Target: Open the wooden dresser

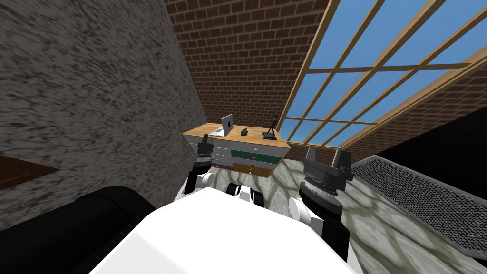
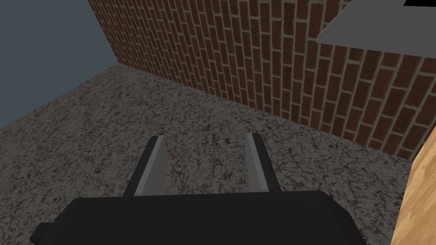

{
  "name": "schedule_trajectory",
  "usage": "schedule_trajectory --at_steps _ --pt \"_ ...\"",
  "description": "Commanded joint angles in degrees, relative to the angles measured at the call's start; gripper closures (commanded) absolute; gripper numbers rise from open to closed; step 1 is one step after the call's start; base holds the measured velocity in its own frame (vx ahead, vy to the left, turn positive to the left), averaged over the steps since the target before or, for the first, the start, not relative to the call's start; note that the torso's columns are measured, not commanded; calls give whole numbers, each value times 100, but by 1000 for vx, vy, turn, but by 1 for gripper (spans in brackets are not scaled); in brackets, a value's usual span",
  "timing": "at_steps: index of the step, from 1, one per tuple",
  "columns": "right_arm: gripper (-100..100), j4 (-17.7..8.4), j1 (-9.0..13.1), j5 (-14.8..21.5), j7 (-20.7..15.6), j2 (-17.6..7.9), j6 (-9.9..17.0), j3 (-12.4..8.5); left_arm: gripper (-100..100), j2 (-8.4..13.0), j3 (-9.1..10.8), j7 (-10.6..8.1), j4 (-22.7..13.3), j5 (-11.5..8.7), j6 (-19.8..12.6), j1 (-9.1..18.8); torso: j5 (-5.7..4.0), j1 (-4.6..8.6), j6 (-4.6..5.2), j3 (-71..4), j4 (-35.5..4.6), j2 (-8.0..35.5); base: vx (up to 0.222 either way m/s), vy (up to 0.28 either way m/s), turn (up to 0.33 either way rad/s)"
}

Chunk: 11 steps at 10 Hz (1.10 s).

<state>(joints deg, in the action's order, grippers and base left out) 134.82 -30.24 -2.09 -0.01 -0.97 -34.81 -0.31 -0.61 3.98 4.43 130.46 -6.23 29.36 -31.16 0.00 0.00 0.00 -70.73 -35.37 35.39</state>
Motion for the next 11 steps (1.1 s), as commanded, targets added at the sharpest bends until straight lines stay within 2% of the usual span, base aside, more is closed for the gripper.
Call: schedule_trajectory --at_steps 1,3,6,11 --pt "0 0 0 0 0 0 0 0 -100 224 -1 4 -71 7 33 14 0 0 0 -846 -423 423 11 -13 -3" --pt "0 -3 -1 0 0 0 1 0 -100 508 -3 15 -238 24 114 46 -1 5 0 -1355 -667 665 20 -32 -6" --pt "0 -3 -1 0 0 1 0 1 -100 806 -7 41 -644 67 313 124 -2 8 0 -1386 -690 687 37 -67 -8" --pt "0 -3 -1 0 0 1 0 1 -100 982 -17 99 -1525 161 756 300 1 -3 0 -1380 -693 697 56 -93 -12"
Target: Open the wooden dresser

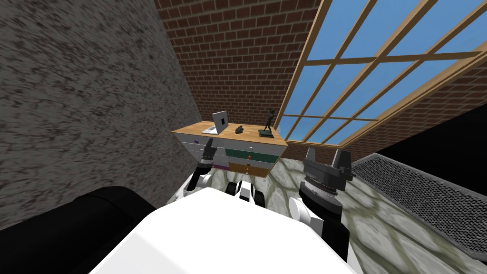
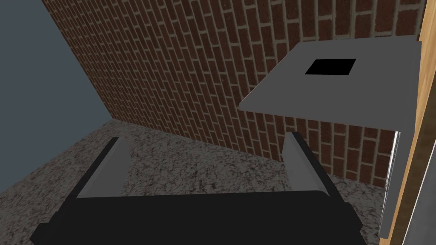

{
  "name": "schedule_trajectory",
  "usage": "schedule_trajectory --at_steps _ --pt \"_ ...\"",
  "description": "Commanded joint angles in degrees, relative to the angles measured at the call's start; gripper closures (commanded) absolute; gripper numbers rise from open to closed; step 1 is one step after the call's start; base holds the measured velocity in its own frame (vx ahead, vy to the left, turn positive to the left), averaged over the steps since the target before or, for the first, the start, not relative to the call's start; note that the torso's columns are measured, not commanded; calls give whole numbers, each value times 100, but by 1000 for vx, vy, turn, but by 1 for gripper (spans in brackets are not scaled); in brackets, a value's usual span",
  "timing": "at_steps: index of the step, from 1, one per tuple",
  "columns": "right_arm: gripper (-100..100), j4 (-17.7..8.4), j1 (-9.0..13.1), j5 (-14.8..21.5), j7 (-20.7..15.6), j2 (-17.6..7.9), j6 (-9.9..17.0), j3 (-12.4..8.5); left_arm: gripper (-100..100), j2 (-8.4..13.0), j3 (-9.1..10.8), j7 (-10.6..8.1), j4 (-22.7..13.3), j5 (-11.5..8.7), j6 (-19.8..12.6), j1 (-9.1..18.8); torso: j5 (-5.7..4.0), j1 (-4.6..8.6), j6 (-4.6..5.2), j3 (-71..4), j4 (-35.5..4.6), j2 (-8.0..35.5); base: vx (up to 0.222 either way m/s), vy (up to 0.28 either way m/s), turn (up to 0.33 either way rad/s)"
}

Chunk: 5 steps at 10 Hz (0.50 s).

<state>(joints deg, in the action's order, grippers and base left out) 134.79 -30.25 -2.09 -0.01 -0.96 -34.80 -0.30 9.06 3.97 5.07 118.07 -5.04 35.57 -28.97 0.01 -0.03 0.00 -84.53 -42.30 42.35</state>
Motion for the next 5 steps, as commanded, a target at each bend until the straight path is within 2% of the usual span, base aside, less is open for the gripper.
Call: schedule_trajectory --at_steps 1,5 --pt "0 0 0 0 0 0 0 0 -100 23 -19 46 -472 61 226 117 -1 4 1 0 0 -2 59 -98 -12" --pt "0 0 0 0 0 0 0 0 -100 37 -25 80 -1026 115 482 217 3 -10 0 -2 1 -5 43 -72 -8"
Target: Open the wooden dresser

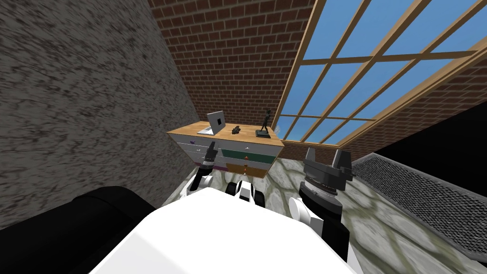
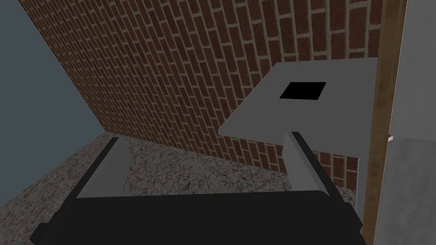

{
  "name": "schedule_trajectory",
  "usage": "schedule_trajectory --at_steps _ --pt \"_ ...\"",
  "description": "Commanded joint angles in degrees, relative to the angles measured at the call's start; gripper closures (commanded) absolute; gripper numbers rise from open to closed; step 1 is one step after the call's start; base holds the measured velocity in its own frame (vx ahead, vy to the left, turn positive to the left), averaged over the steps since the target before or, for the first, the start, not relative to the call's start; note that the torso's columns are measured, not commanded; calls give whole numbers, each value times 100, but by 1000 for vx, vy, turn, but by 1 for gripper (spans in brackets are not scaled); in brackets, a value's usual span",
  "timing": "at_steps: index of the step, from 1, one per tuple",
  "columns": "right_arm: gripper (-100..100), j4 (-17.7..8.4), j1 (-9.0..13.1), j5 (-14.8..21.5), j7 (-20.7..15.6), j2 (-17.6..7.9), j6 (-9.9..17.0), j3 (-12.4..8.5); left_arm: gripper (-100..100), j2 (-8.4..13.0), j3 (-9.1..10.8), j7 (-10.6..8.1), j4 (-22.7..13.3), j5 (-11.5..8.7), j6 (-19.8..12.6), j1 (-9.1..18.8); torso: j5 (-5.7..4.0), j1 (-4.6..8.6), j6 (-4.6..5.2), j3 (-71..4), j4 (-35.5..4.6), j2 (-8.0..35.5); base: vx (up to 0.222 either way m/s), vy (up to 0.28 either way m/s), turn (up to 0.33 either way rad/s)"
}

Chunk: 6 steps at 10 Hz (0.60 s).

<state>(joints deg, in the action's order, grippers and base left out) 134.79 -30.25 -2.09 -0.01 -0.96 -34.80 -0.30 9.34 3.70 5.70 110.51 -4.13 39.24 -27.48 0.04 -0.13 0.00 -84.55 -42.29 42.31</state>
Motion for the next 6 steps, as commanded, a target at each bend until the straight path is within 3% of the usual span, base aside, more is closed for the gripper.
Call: schedule_trajectory --at_steps 1,6 --pt "0 0 0 0 0 0 0 0 -100 16 1 27 -431 42 193 99 -2 8 0 -2 1 -4 47 -77 -11" --pt "0 0 0 0 0 0 0 0 -100 50 -7 76 -1175 119 563 242 -3 12 0 0 0 1 47 -82 -10"
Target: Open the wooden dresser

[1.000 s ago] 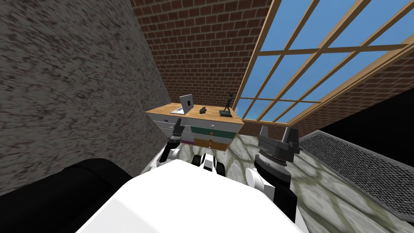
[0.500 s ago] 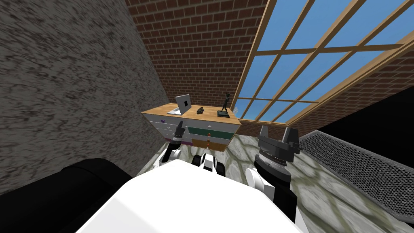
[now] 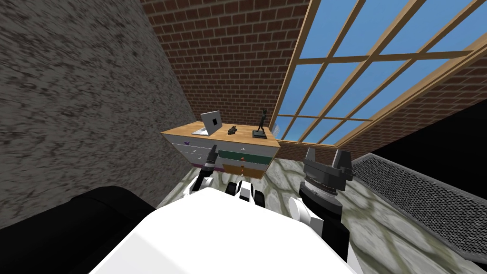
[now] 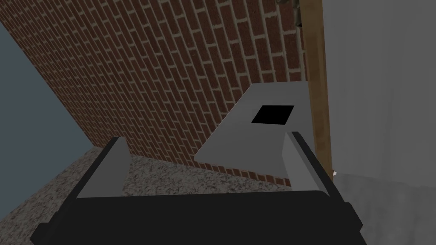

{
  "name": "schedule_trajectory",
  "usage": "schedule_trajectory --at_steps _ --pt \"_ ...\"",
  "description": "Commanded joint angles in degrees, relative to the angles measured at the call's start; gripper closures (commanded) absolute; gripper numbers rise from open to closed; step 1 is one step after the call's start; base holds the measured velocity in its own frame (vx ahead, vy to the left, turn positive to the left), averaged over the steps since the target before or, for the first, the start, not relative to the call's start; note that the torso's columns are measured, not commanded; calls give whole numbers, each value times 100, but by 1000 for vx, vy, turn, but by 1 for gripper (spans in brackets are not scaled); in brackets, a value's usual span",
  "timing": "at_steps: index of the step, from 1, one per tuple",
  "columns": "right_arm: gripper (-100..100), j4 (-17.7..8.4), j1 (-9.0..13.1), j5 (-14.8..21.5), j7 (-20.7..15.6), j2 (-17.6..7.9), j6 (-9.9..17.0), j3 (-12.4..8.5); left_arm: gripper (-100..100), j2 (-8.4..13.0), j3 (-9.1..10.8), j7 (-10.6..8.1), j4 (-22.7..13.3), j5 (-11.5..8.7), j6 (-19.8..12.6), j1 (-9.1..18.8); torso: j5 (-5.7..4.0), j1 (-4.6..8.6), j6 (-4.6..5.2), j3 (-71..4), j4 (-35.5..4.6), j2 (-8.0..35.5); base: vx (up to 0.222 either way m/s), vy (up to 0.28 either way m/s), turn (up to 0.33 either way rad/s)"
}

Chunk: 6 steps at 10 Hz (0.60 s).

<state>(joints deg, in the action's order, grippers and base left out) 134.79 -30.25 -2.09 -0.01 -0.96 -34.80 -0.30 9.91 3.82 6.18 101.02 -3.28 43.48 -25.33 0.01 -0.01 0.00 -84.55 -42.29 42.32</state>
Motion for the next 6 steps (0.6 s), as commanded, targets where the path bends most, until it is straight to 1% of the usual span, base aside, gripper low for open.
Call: schedule_trajectory --at_steps 1,6 --pt "0 0 0 0 0 0 0 0 -100 -4 -20 38 -372 50 212 55 -1 0 0 0 0 0 45 -78 -9" --pt "0 0 0 0 0 0 0 0 -100 -33 -28 89 -1145 131 601 204 -2 7 0 -2 1 -4 52 -78 -10"
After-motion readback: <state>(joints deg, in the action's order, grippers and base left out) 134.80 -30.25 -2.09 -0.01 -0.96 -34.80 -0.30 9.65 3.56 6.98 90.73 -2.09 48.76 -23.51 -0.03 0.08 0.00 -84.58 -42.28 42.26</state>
